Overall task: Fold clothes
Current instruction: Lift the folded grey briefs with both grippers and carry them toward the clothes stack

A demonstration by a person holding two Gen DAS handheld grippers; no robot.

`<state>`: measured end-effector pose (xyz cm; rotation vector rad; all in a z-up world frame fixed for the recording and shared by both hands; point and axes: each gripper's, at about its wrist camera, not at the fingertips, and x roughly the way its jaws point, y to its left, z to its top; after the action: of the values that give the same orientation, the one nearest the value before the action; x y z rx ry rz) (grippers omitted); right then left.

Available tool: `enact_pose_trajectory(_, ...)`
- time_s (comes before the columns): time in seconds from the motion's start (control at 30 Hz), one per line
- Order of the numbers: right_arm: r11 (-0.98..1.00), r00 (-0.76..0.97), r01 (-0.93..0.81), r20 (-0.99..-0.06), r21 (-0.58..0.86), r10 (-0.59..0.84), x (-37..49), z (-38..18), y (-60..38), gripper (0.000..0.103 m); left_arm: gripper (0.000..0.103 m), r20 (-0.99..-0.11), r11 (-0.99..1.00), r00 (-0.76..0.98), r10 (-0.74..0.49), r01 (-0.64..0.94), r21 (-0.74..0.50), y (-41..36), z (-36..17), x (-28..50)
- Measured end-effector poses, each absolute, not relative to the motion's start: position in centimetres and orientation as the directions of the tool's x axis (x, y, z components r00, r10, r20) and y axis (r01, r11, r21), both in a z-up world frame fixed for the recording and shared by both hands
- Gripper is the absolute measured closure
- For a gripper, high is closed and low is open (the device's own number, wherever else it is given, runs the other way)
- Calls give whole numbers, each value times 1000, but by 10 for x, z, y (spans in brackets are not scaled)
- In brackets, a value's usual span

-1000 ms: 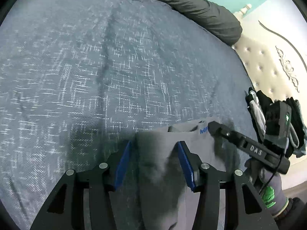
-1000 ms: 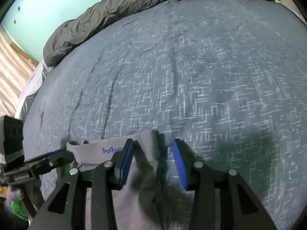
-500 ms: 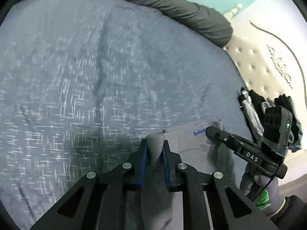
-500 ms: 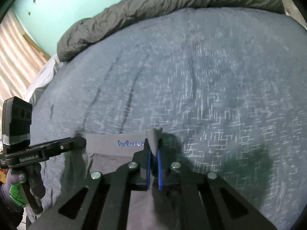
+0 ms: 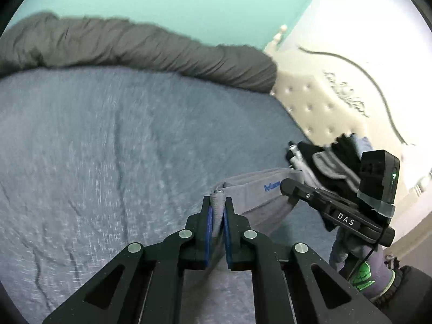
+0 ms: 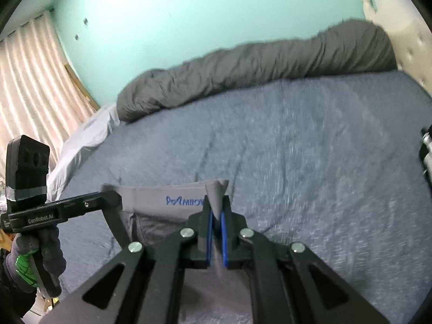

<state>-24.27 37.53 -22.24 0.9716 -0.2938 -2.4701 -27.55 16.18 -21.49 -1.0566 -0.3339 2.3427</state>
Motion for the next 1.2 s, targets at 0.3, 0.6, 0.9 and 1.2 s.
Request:
enact_pose_trajectory(0.3, -868, -735, 390, -464, 307, -494, -196, -118, 395, 99, 95, -547, -811, -599, 585, -447, -378, 186, -122, -228)
enact_pose_trajectory(0.6, -879, -784, 402, -400, 257, -475, -147, -50, 437, 99, 95, -481, -793, -632, 607, -518, -320, 216, -36, -181)
enact_pose_trajectory(0.9, -915, -839, 349, -368, 202, -401, -96, -19, 506, 99, 95, -478, -744, -586, 654, -614, -265, 289, -1, -136)
enact_pose_trajectory(1.2, -957, -885, 241, -368, 160, -285, -53, -8, 583, 99, 95, -501, -691, -526, 687, -685, -229, 376, 16, -113)
